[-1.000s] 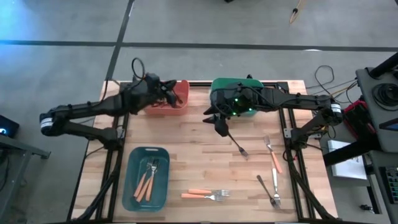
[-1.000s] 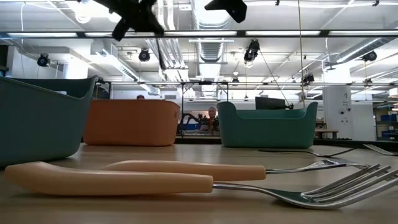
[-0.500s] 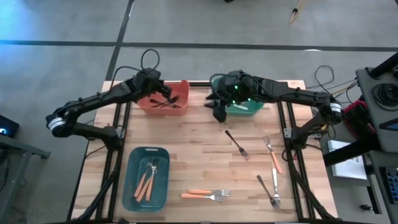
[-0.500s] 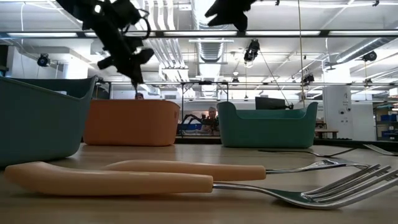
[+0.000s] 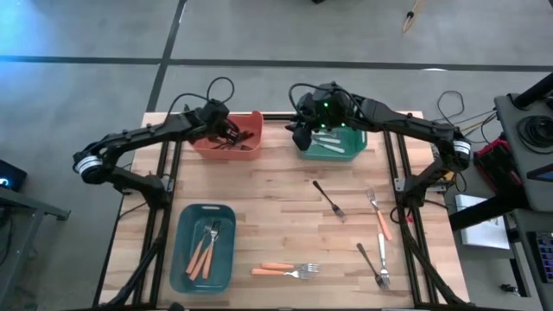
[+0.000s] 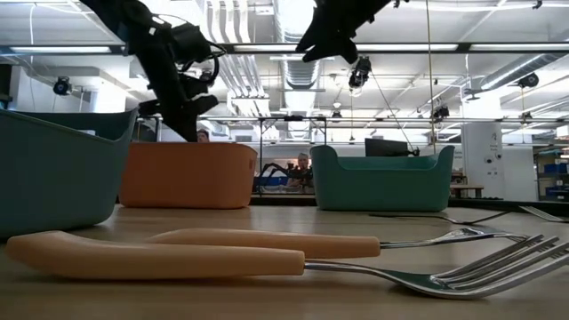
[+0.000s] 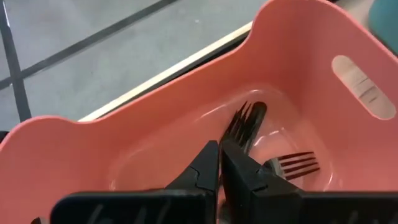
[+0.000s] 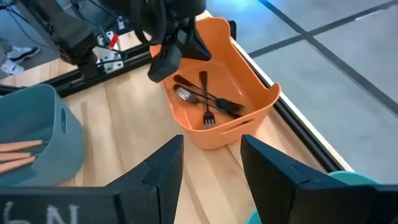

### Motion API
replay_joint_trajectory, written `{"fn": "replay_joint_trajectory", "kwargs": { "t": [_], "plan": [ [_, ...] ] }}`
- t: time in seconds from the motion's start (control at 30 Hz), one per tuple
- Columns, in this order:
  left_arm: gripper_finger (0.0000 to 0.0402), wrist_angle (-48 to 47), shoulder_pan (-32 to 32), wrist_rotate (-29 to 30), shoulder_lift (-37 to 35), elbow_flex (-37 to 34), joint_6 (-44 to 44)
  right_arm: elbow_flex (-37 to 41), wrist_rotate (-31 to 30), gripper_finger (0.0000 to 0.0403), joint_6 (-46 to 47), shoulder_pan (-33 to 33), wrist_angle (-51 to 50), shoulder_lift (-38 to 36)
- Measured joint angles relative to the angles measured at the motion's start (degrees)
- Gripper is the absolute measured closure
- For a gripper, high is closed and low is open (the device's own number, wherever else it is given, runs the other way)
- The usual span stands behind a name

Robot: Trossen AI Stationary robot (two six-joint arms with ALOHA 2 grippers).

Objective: Sort silverware by color (type)
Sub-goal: Put the black fork into the orange bin

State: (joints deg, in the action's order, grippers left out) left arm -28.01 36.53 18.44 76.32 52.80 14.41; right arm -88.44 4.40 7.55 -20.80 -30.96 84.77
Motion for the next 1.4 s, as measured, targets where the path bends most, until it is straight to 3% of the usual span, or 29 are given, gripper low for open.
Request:
{"fn": "replay_joint_trajectory", "kwargs": {
  "t": [0.13,0.3,0.57,0.8,1.03,1.4],
  "plan": [
    [0.0401,0.0,0.0,-0.3,-1.8,0.0,0.1,0.0,0.0,0.025,0.4,-0.6,-0.1,0.7],
    [0.0401,0.6,-0.2,-5.2,-5.1,0.0,3.4,0.0,0.0,0.025,1.8,-0.8,0.0,1.6],
    [0.0402,10.4,-4.9,-12.1,-10.2,0.0,5.1,0.0,0.1,0.0254,4.7,-1.1,-0.1,3.4],
    [0.0402,17.2,-12.9,-12.3,-11.4,0.0,6.9,0.0,1.3,0.0268,8.0,-0.9,-1.4,2.4],
    [0.0402,22.5,-20.7,-12.1,-9.9,0.0,13.1,-1.2,8.9,0.0281,10.7,0.1,-10.1,0.6],
    [0.0402,29.3,-32.3,-9.8,-7.3,0.0,23.1,-1.2,9.7,0.0297,16.2,9.7,-25.7,-3.7]
  ]
}}
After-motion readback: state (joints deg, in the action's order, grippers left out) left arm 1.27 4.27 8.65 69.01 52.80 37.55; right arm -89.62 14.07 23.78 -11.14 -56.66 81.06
